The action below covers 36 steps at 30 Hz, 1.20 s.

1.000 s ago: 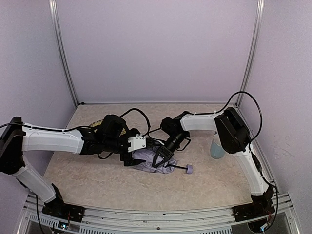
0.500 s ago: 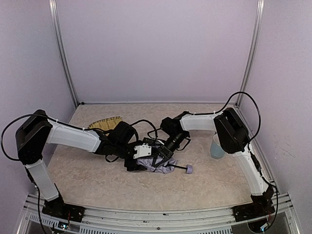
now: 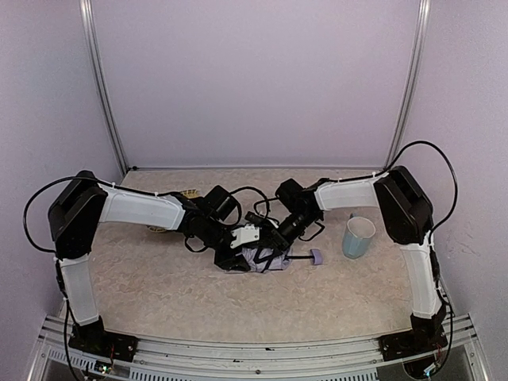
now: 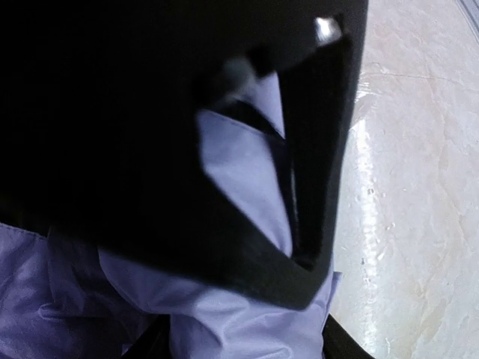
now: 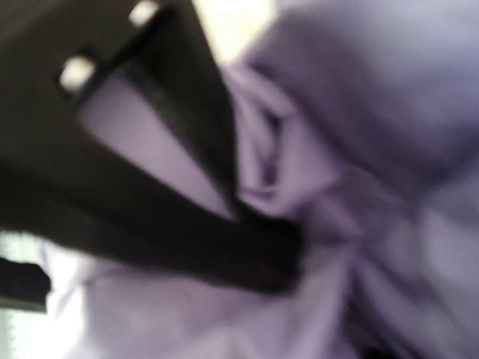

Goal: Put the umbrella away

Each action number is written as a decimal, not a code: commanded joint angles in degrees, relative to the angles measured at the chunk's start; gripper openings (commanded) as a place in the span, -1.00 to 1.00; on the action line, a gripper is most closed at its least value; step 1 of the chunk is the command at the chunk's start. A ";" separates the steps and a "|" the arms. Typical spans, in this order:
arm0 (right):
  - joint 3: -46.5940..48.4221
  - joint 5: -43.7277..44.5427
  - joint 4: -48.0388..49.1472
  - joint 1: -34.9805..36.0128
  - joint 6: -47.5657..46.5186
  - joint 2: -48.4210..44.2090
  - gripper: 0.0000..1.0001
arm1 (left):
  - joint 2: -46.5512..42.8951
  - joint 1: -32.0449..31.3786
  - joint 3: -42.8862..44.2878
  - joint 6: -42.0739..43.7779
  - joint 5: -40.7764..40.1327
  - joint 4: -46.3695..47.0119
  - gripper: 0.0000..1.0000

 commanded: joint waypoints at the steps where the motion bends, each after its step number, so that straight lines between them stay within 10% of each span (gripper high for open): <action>1: -5.96 12.96 11.04 -0.36 3.98 -10.70 0.52 | 5.29 1.82 -3.33 -6.36 0.37 -12.96 0.05; 10: -22.43 22.05 24.37 0.20 3.14 -26.90 0.54 | 9.06 4.75 0.59 -6.52 7.43 -18.46 -0.14; 18: -42.62 38.01 42.80 10.15 -16.94 -40.14 0.53 | 13.38 7.36 5.10 -6.49 13.15 -23.50 -0.22; 36: -32.84 58.04 43.01 15.84 -36.92 -18.39 0.58 | 16.68 7.93 6.63 -4.01 16.61 -28.14 -0.28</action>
